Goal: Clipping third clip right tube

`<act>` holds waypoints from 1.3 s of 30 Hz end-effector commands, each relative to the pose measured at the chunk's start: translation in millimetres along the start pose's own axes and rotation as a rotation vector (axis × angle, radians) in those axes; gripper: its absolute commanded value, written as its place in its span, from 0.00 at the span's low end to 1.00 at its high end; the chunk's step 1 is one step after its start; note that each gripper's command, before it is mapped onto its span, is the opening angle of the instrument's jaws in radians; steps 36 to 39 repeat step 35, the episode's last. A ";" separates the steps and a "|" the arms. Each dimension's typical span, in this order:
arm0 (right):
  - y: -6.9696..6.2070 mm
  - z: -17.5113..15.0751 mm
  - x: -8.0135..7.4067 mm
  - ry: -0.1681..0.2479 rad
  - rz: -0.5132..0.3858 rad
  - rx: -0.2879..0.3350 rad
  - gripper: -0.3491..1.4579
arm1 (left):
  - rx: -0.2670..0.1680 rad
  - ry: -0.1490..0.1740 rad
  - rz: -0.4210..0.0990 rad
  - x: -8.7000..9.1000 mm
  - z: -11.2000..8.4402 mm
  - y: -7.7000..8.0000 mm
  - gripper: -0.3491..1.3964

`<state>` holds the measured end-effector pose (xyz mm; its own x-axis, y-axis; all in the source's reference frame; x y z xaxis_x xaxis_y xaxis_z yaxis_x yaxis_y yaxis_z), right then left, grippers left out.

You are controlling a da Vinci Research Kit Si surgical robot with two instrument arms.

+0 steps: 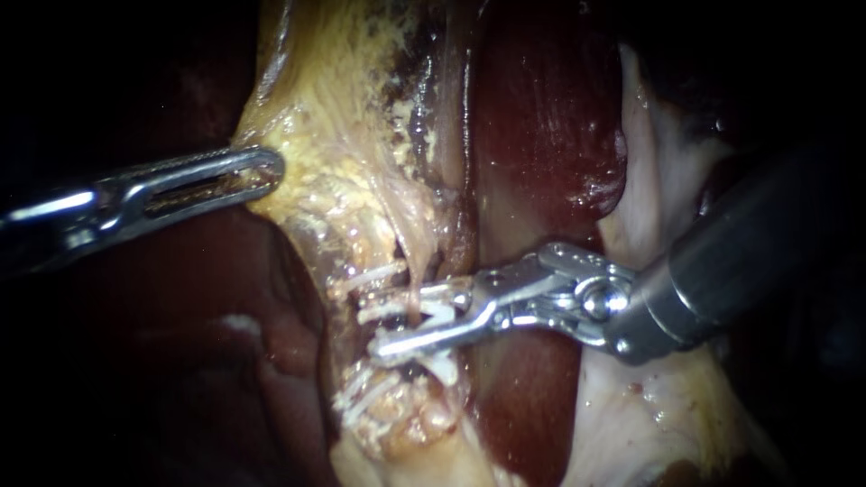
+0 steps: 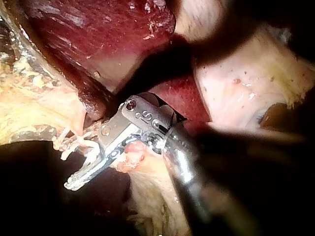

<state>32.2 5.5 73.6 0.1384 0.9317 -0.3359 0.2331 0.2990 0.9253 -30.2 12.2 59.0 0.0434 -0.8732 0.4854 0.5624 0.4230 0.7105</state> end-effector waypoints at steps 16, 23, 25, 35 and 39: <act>-0.1 -0.9 1.8 0.077 0.174 -0.031 0.00 | -0.005 -0.002 0.000 0.1 0.3 -0.1 0.00; 1.0 -2.6 1.5 0.078 0.176 -0.135 0.00 | -0.006 -0.002 0.000 0.1 0.3 -0.2 0.00; 1.3 -2.8 1.4 0.078 0.181 -0.135 0.00 | -0.006 -0.003 0.000 0.1 0.4 -0.2 0.00; 1.3 -2.4 1.1 0.067 0.191 -0.122 0.00 | -0.005 -0.002 0.000 0.1 0.5 -0.3 0.00; 1.3 -2.4 1.1 0.067 0.191 -0.122 0.00 | -0.005 -0.002 0.000 0.1 0.5 -0.3 0.00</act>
